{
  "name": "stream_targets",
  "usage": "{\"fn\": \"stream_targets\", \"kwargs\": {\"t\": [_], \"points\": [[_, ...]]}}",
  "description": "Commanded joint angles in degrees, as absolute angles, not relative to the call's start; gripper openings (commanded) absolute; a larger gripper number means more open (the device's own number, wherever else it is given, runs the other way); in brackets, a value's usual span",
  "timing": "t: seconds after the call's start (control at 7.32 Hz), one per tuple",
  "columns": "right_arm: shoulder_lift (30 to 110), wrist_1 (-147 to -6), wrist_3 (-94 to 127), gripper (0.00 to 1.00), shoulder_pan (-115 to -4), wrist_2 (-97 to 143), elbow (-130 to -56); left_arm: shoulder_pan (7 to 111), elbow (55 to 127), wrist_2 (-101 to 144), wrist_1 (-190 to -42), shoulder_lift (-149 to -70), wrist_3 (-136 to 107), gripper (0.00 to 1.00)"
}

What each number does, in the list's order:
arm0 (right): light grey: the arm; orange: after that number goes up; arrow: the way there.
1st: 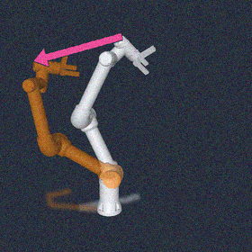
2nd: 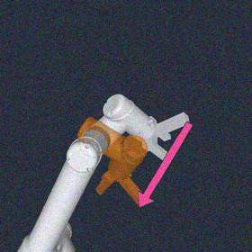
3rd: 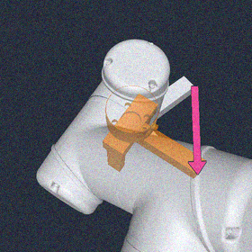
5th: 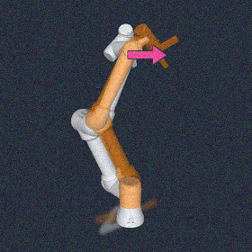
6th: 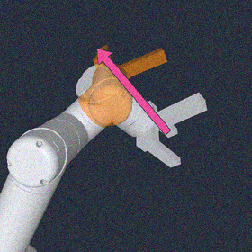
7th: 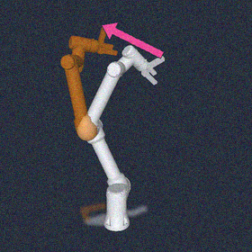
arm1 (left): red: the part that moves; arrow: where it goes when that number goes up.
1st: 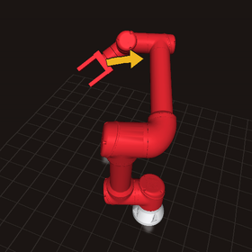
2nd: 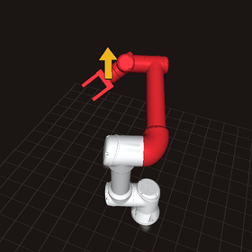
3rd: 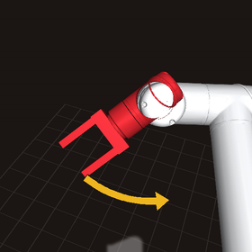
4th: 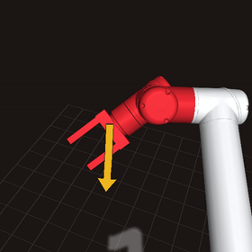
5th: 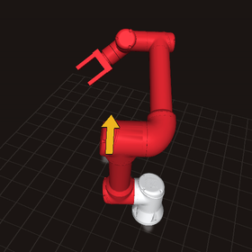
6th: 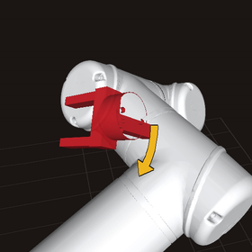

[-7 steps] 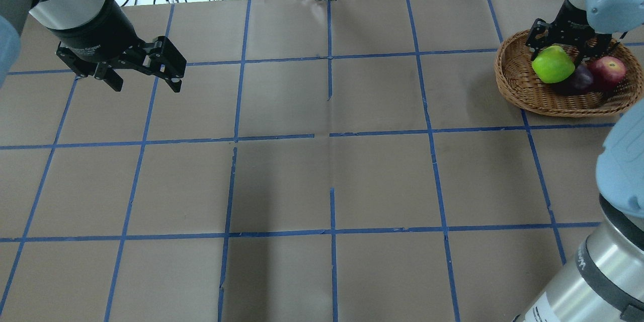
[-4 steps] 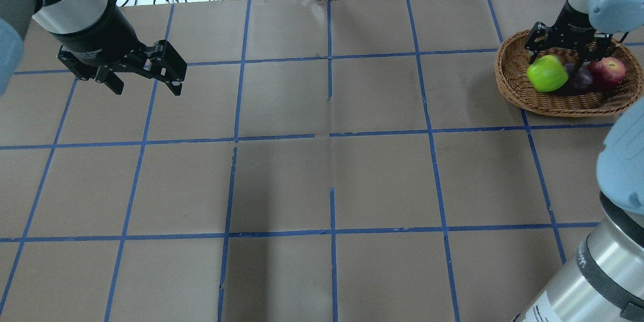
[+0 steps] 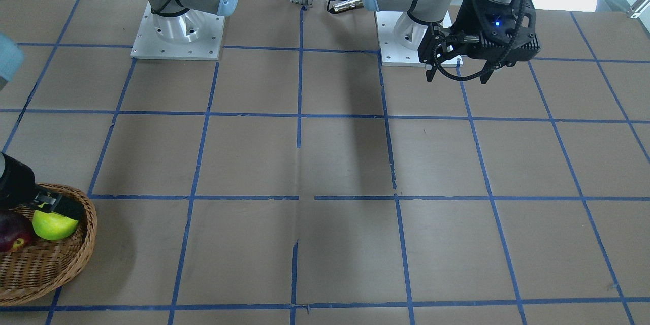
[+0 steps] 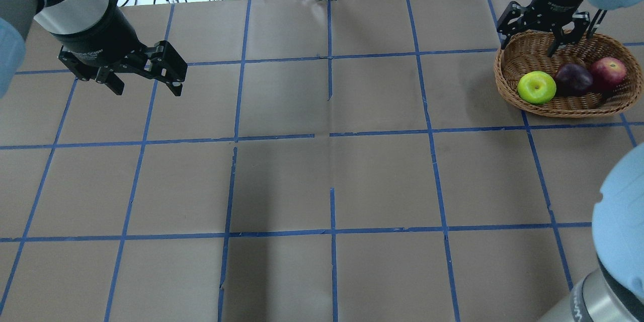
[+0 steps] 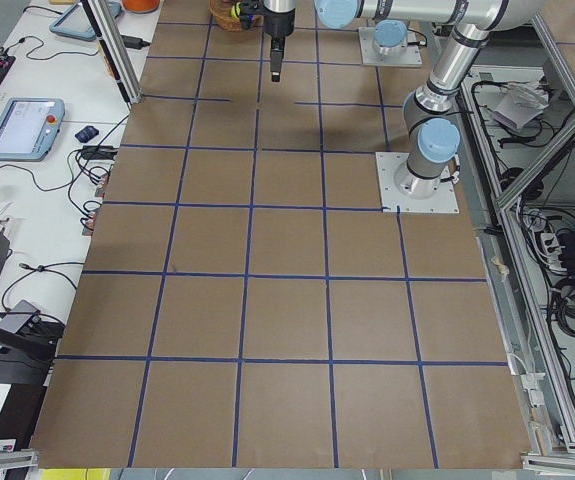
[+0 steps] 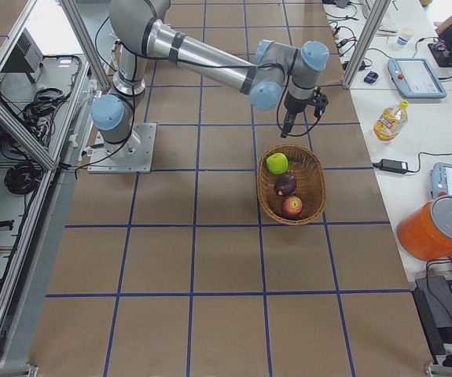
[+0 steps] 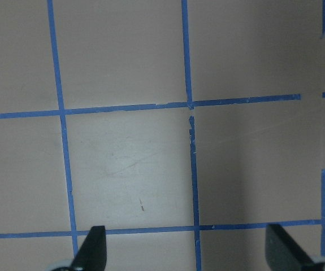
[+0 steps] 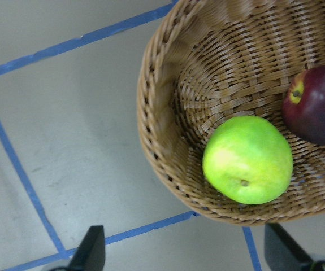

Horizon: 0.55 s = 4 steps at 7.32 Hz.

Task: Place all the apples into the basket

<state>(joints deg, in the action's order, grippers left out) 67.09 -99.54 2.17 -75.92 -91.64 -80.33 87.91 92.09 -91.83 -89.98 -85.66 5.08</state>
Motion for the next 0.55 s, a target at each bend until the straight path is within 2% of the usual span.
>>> {"fn": "stream_targets", "kwargs": {"t": [0.0, 0.27, 0.41], "points": [[70.1, -96.4, 3.1, 1.00, -79.0, -92.1, -80.7, 87.9, 91.9, -91.7, -89.9, -85.4, 5.0, 1.00], [67.3, -97.3, 1.6, 1.00, -78.9, -92.7, -80.4, 87.9, 91.6, -91.4, -89.8, -85.1, 5.0, 1.00], [67.6, -102.3, 2.0, 1.00, -79.0, -93.8, -77.8, 87.9, 91.3, -91.2, -89.6, -85.3, 5.0, 1.00]]}}
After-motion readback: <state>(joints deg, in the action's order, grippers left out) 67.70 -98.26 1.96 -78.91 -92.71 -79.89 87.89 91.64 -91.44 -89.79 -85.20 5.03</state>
